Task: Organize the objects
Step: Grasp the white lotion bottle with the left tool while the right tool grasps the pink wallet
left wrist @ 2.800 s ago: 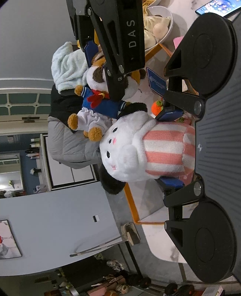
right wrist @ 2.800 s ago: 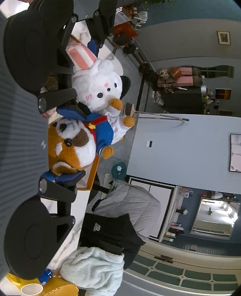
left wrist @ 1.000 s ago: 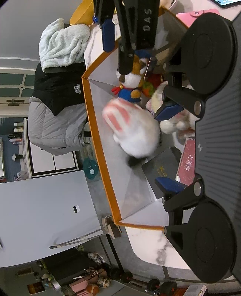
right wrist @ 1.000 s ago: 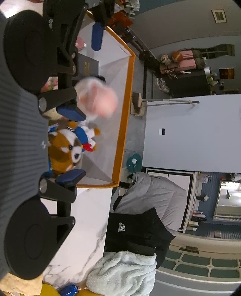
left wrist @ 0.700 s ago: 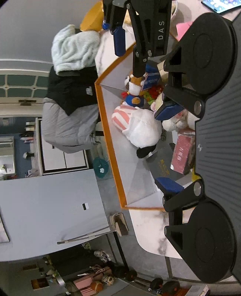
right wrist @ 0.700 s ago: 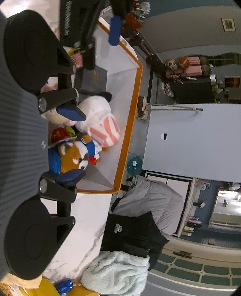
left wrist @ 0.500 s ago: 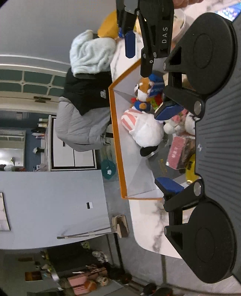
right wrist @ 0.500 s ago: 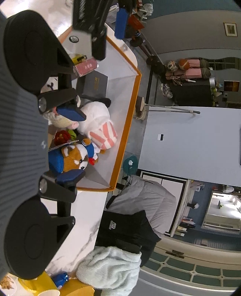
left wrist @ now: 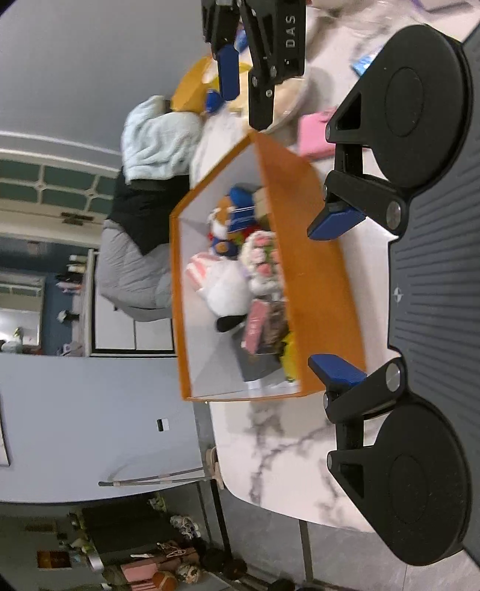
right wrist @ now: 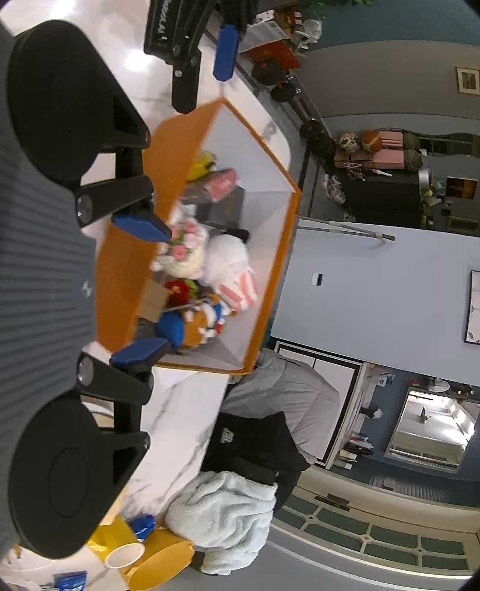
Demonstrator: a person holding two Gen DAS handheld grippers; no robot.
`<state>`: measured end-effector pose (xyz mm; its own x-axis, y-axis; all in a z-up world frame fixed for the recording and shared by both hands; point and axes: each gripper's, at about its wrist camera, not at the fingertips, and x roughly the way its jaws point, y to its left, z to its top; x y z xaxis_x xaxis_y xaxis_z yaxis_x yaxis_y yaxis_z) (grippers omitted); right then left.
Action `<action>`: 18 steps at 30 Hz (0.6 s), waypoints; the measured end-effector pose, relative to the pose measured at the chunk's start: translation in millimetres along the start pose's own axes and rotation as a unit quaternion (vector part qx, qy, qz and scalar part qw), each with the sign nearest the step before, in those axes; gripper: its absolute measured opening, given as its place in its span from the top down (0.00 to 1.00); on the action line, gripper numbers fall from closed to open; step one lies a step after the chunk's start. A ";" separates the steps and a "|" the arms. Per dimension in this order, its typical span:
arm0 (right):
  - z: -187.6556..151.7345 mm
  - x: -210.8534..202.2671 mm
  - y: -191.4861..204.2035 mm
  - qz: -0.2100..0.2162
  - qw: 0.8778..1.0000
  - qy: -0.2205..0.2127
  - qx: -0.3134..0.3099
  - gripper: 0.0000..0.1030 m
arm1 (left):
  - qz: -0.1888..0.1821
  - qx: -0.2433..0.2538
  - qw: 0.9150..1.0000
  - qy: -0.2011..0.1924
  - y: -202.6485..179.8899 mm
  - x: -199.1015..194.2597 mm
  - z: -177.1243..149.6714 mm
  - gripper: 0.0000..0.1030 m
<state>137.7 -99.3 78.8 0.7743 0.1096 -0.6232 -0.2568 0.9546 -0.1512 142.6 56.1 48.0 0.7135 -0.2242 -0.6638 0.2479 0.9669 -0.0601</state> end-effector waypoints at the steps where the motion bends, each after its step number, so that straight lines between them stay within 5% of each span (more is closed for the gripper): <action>1: -6.4 -2.0 -0.6 0.000 1.000 0.006 -0.001 0.42 | 0.000 0.006 1.000 0.004 -3.0 -1.7 -3.5 0.22; 7: -29.2 -0.3 -25.0 -0.002 0.998 0.029 0.055 0.40 | -0.030 0.062 0.997 0.024 -29.2 -13.9 -37.4 0.18; 10: -41.0 4.3 -40.8 -0.002 0.993 0.034 0.109 0.35 | -0.046 0.047 0.998 0.023 -29.2 -8.4 -54.2 0.18; 18: -63.3 26.6 -55.4 -0.035 0.988 0.059 0.138 0.32 | -0.036 0.102 0.991 0.076 -34.8 8.9 -96.3 0.18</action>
<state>135.9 -166.9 22.0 0.7074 0.0222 -0.7064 -0.0239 0.9997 0.0075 77.2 32.1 -27.5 0.5867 -0.2552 -0.7685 0.4318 0.9015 0.0303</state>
